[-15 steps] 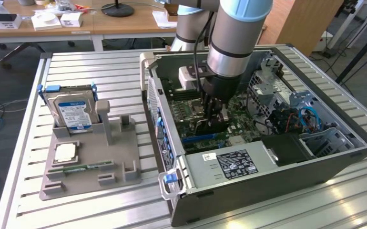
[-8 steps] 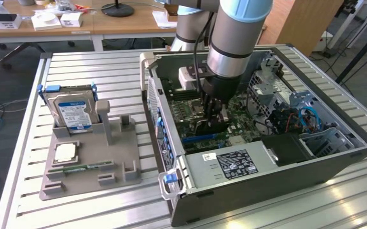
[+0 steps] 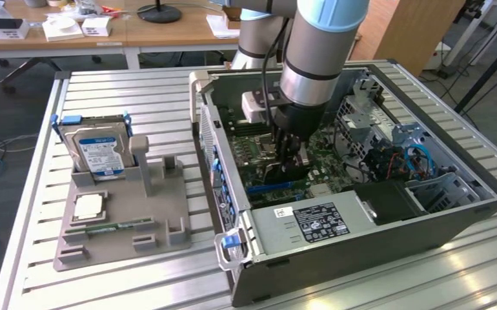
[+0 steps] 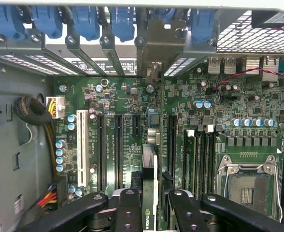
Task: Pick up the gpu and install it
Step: 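Insert the gpu into the slot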
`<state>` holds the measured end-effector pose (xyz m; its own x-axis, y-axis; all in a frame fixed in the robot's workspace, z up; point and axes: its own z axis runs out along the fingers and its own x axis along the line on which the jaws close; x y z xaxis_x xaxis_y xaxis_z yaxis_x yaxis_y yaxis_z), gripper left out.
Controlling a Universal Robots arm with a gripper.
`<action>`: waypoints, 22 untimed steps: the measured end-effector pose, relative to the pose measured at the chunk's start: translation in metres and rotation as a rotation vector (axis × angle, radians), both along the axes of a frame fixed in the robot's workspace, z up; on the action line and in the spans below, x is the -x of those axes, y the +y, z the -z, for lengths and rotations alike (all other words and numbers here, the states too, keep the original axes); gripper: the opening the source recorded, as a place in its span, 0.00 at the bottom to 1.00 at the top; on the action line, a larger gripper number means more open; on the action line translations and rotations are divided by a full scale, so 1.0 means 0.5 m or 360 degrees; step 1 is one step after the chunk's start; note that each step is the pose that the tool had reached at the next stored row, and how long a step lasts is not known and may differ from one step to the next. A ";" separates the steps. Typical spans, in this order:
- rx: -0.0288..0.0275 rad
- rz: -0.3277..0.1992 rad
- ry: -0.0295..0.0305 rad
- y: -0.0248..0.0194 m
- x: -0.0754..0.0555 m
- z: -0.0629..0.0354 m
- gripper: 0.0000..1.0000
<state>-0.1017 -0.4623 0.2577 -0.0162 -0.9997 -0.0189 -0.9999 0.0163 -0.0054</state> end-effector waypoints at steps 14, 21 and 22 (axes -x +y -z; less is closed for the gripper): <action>0.00003 0.0000 0.00001 0.0000 0.000 0.003 0.26; 0.00003 0.0000 0.00002 -0.0001 0.000 0.004 0.26; 0.00003 0.0000 0.00001 0.0000 0.000 0.004 0.26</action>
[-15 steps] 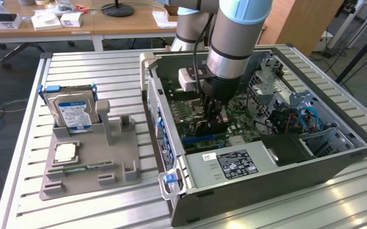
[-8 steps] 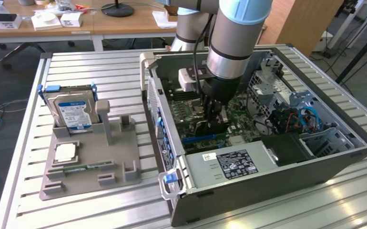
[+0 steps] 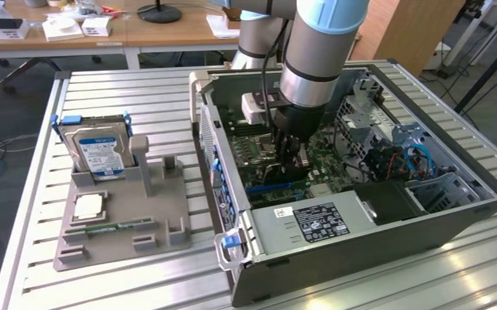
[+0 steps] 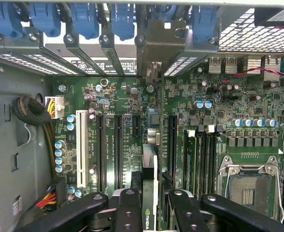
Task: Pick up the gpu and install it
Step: 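Insert the gpu into the slot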
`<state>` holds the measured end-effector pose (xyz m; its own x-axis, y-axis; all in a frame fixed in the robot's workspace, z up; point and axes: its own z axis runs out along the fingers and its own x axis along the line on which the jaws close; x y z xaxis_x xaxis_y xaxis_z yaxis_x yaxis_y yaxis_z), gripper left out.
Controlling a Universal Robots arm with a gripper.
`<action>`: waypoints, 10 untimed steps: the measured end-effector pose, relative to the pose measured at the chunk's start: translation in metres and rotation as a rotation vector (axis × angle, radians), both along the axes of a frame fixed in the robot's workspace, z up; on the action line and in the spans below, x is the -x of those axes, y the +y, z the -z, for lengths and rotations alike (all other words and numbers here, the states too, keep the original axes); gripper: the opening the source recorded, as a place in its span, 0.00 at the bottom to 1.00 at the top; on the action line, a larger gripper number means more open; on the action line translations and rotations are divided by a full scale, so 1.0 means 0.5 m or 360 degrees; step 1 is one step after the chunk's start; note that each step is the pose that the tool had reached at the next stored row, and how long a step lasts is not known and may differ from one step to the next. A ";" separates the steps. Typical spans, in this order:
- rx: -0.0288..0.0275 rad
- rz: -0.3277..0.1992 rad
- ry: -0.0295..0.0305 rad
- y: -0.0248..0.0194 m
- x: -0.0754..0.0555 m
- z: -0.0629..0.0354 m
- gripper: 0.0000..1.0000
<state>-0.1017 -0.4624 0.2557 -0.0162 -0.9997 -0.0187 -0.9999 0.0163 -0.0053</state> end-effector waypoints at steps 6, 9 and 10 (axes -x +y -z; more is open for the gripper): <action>-0.00001 0.0000 -0.00001 0.0000 0.000 0.001 0.26; -0.00001 0.0000 -0.00001 0.0000 0.000 0.002 0.26; 0.00000 0.0000 -0.00001 0.0000 0.000 0.002 0.26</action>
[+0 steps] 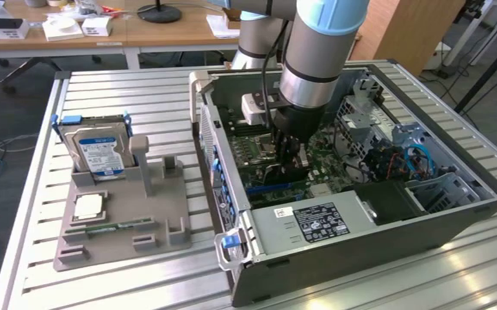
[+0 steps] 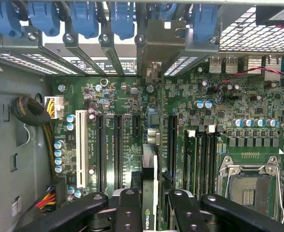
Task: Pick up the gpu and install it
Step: 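Insert the gpu into the slot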
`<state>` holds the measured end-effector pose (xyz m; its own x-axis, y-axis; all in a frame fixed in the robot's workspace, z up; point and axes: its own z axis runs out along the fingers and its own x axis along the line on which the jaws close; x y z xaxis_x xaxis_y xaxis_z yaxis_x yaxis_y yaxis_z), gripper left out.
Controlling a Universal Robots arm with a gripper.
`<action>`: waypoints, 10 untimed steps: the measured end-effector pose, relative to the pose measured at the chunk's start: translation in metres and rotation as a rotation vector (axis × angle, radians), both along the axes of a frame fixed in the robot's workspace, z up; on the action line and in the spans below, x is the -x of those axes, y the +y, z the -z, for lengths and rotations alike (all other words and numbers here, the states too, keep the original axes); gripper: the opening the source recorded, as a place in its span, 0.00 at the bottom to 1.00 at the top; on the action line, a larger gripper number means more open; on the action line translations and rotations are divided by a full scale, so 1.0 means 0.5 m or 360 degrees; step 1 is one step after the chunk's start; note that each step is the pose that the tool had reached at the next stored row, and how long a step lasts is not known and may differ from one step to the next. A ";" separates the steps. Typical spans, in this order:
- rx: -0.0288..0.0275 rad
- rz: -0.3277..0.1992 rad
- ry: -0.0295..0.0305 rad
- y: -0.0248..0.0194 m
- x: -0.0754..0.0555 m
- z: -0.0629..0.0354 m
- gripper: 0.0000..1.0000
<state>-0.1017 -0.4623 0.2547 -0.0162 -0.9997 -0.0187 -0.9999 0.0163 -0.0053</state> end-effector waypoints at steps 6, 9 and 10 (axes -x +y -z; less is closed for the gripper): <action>0.00000 0.0000 0.00000 0.0011 0.000 0.000 0.26; 0.00001 0.0000 0.00001 0.0012 0.000 0.000 0.26; 0.00001 0.0000 0.00001 0.0013 0.001 0.000 0.26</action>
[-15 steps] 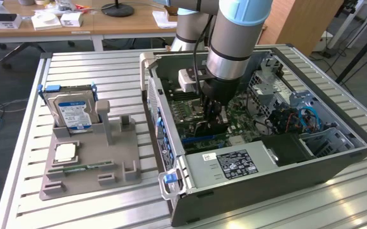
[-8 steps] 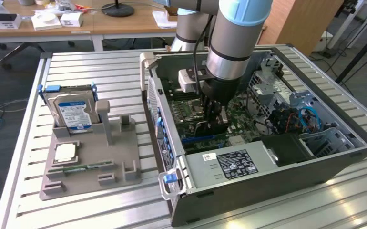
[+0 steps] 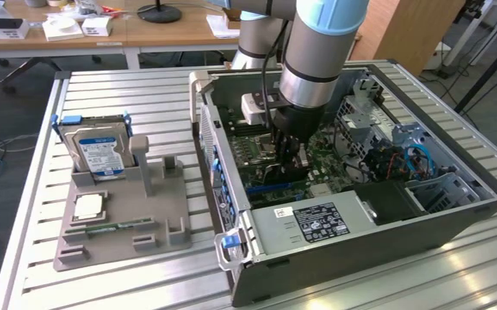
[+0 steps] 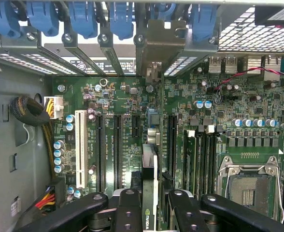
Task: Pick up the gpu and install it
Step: 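Insert the gpu into the slot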
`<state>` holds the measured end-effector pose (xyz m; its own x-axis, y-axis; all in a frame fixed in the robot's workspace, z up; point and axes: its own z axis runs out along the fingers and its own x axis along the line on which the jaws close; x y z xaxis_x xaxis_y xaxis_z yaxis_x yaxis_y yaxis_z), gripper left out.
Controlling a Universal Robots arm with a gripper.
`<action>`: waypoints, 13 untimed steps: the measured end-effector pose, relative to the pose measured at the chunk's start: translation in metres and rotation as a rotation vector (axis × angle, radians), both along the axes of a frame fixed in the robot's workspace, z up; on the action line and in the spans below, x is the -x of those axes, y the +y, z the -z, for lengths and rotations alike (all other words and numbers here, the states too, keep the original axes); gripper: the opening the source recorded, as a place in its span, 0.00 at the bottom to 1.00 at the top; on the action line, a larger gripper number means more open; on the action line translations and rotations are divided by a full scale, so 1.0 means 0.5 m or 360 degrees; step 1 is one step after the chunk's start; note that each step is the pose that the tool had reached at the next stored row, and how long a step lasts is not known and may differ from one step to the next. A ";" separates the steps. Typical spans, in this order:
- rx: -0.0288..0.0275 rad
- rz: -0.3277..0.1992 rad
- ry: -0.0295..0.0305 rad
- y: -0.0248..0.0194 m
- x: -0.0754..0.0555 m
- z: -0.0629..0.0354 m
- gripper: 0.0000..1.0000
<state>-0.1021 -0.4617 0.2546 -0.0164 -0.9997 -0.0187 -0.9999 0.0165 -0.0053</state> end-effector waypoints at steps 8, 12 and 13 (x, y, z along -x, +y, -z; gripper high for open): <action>0.00001 0.0000 0.00000 0.0000 0.001 0.000 0.26; -0.00002 0.0000 -0.00001 0.0002 0.001 0.001 0.26; -0.00001 0.0000 0.00001 0.0002 0.001 0.001 0.26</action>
